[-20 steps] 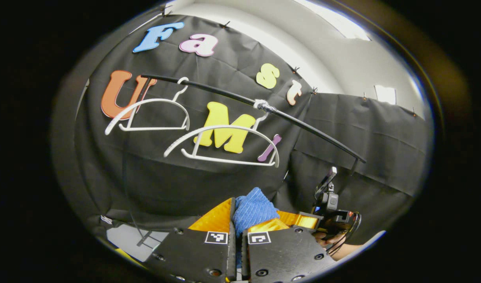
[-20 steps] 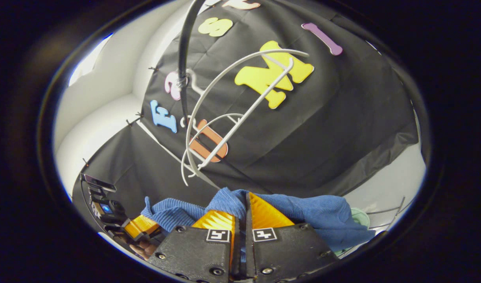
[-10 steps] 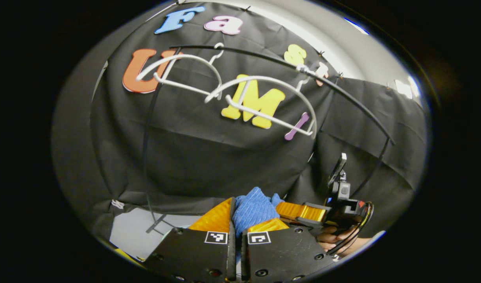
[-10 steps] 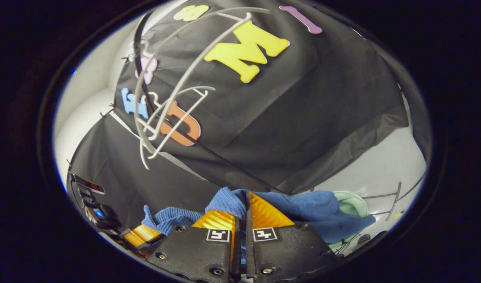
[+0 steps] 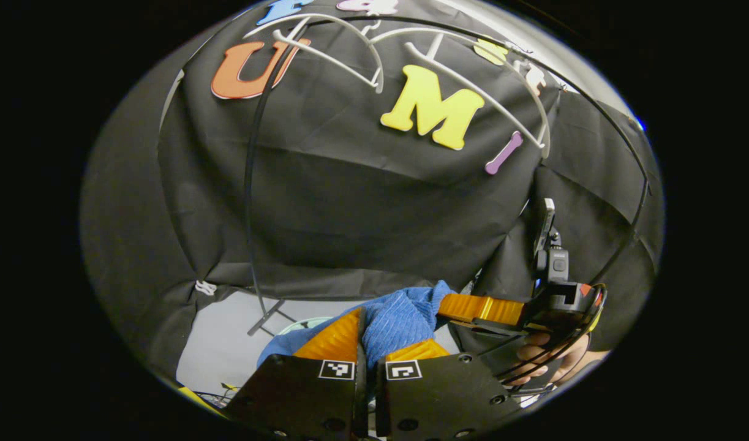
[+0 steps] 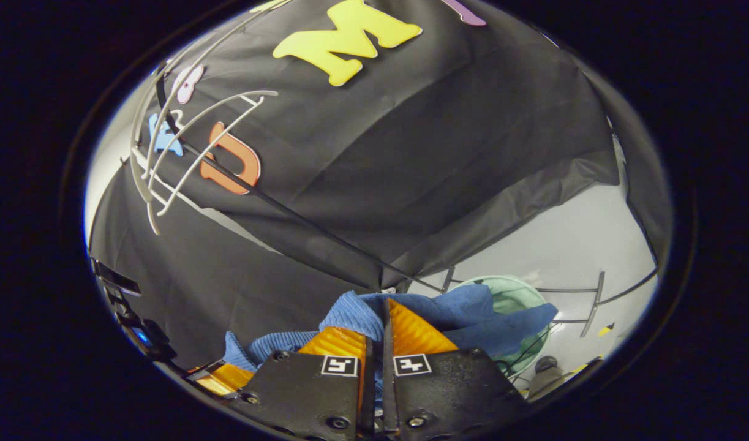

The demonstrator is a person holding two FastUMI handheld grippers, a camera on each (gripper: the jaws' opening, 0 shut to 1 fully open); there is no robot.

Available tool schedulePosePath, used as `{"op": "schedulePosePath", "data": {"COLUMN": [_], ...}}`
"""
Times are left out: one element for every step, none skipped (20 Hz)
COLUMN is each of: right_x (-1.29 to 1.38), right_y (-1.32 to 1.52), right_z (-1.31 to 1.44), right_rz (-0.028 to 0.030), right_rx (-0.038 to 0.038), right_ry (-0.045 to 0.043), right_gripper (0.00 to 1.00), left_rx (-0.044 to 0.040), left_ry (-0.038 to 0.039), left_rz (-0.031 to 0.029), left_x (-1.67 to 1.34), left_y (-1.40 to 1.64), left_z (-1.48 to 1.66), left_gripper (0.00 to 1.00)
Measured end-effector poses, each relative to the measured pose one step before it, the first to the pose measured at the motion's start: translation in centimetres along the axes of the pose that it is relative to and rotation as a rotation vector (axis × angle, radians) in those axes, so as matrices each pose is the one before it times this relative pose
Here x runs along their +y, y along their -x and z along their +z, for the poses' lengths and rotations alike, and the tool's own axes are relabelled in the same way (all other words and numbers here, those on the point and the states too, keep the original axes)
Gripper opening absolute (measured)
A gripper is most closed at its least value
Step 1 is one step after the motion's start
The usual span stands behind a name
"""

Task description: Grasp the clothes on the hanger with both hands and then place them into the laundry hamper below.

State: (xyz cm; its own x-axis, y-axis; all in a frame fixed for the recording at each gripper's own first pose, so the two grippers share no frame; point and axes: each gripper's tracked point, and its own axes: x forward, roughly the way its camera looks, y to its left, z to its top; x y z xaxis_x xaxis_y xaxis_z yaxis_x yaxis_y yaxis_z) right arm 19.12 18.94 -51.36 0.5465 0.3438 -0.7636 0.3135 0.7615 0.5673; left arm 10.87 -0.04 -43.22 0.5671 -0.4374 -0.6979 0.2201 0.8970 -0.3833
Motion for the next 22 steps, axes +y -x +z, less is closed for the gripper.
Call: {"op": "schedulePosePath", "data": {"right_x": [-0.473, -0.492, -0.346, -0.567, -0.457, -0.693, -0.794, -0.723, -0.573, -0.514, -0.360, -0.282, -0.268, -0.330, -0.275, -0.320, -0.583, -0.510, -0.599, -0.549, -0.405, -0.282], "right_y": [-0.340, -0.475, -0.461, -0.465, -0.458, -0.507, -0.573, -0.476, -0.638, -0.536, -0.355, -0.369, -0.339, -0.331, -0.321, -0.166, 0.000, -0.229, -0.439, -0.091, 0.064, 0.248], "right_z": [-0.059, -0.153, -0.051, -0.282, -0.367, -0.287, -0.524, -0.500, -0.393, -0.220, -0.331, -0.264, -0.441, -0.191, -0.211, -0.124, -0.191, -0.190, -0.332, -0.237, -0.193, -0.034], "right_rz": [-0.00528, -0.00574, -0.00238, -0.01138, -0.01472, -0.02449, -0.03170, -0.03020, -0.01884, -0.01882, -0.01441, -0.01507, -0.01260, -0.01706, -0.01524, -0.01658, -0.01719, -0.01489, -0.01870, -0.01749, -0.01790, -0.00796], "right_rx": [0.00751, 0.00884, 0.01574, 0.01966, 0.01890, 0.01810, 0.02106, 0.01950, 0.01390, 0.01214, 0.01193, 0.01008, 0.00879, 0.00994, 0.00956, 0.01141, 0.01336, 0.01435, 0.01300, 0.01306, 0.01170, 0.00760], "right_ry": [-0.00352, -0.00062, 0.00463, 0.00586, 0.00917, 0.01458, 0.02009, 0.02164, 0.02035, 0.01528, 0.01347, 0.01057, 0.01044, 0.01140, 0.01129, 0.01048, 0.00982, 0.00982, 0.01041, 0.00839, 0.00852, 0.00668], "right_gripper": [0.08, 0.08, 0.08, 0.08, 0.08, 0.08, 0.08, 0.08, 0.07, 0.08, 0.09, 0.09, 0.10, 0.10, 0.07, 0.10, 0.10, 0.10, 0.10, 0.11, 0.14, 0.15], "left_rx": [0.01009, 0.00795, 0.00979, 0.00784, 0.01036, 0.02257, 0.02732, 0.02406, 0.01715, 0.01945, 0.01764, 0.01605, 0.01608, 0.01539, 0.01567, 0.01688, 0.01744, 0.01764, 0.01810, 0.01727, 0.01730, 0.01400], "left_ry": [0.00304, 0.00386, 0.00424, 0.00525, 0.00791, 0.01136, 0.00969, 0.00692, 0.00495, 0.00683, 0.00437, 0.00198, -0.00087, -0.00333, -0.00529, -0.00524, -0.00646, -0.00525, -0.00165, -0.00133, -0.00325, -0.00185], "left_rz": [0.01424, 0.01257, 0.01716, 0.01947, 0.01949, 0.01708, 0.01604, 0.01341, 0.00644, 0.00650, 0.00767, 0.01246, 0.01450, 0.01355, 0.00738, 0.00930, 0.00876, 0.00869, 0.00696, 0.00653, 0.00916, 0.00616], "left_x": [0.392, 0.312, 0.394, 0.401, 0.358, 0.353, 0.508, 0.324, 0.075, -0.047, 0.091, 0.229, 0.067, 0.047, -0.039, -0.042, -0.005, 0.075, 0.042, 0.088, 0.055, 0.295], "left_y": [-0.283, -0.292, -0.402, -0.520, -0.543, -0.608, -0.784, -0.641, -0.680, -0.617, -0.556, -0.514, -0.298, -0.273, -0.376, -0.271, -0.430, -0.398, -0.143, -0.615, -0.244, -0.120], "left_z": [-0.616, -0.447, -0.581, -0.488, -0.403, -0.640, -1.073, -0.692, -0.485, -0.615, -0.554, -0.459, -0.414, -0.399, -0.258, -0.311, -0.308, -0.371, -0.184, -0.366, -0.183, -0.246], "left_gripper": [0.05, 0.05, 0.05, 0.05, 0.05, 0.05, 0.05, 0.05, 0.05, 0.05, 0.05, 0.05, 0.05, 0.05, 0.05, 0.05, 0.05, 0.06, 0.05, 0.06, 0.06, 0.06]}}
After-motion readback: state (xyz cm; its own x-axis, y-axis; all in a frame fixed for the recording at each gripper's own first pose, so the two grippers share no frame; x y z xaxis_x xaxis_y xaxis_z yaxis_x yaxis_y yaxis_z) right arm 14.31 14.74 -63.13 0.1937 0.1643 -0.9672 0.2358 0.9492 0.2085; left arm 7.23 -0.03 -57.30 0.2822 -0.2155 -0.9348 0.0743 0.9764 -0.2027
